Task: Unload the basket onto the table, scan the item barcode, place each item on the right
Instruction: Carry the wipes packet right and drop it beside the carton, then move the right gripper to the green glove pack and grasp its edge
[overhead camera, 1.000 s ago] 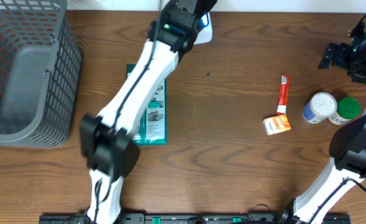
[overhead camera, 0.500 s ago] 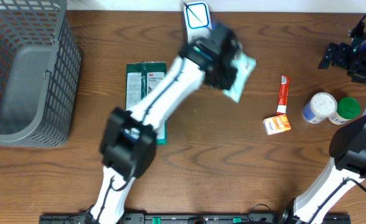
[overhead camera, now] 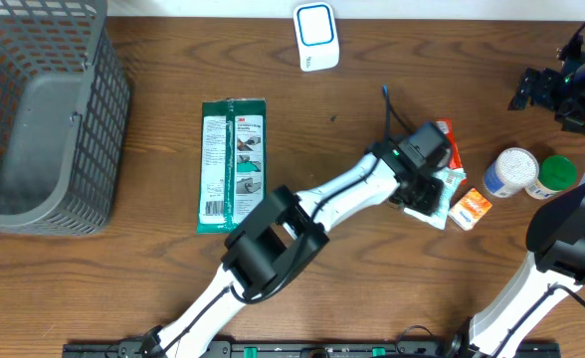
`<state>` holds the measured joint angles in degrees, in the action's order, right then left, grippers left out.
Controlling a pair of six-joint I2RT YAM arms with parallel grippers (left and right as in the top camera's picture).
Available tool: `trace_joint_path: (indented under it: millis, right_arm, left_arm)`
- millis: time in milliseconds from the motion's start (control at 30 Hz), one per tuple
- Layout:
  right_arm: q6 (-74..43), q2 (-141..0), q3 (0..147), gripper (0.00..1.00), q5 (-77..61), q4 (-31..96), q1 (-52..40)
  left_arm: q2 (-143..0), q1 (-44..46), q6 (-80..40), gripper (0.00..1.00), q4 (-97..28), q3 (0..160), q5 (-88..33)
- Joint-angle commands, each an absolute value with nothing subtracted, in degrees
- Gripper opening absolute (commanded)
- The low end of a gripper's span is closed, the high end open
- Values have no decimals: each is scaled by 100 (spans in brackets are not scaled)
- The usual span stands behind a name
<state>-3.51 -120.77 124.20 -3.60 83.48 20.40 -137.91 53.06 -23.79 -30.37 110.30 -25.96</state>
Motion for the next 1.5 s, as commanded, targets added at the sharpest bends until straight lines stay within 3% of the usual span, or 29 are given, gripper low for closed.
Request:
trace_joint_path:
  millis: [0,67,267,567,833,1100,1467]
  right_arm:
    - [-423,-11963,12486,99,-344,8353,2038]
    - [-421,-11963,12486,99,-344,8353,2038]
    - [-423,-11963,12486,99,-344,8353,2038]
    - [-421,-11963,12486,99,-344,8353,2038]
    - [-421,-11963,12486,99,-344,8353,2036]
    - [-423,-11963,12486,99,-344,8350,2036]
    - [-467,-11963,12486,99,-392,8294,2036]
  left_arm:
    - [-13756,5306,-2397,70,-2923,11133,-2615]
    - [-13681,5260,-2276,77,-2967,11198,-2530]
    - [-12873,4834,-2252,78,-3323,11253,-2268]
    - [-11343,3391,-1846,78,-5732,11253,-1472]
    - [-11242,1756,-1737,78,-7708,11102,97]
    - [-11242,440,-1717,78,-7817,11074,86]
    - [-11244,-95,-1629,77,-7590,10667,563]
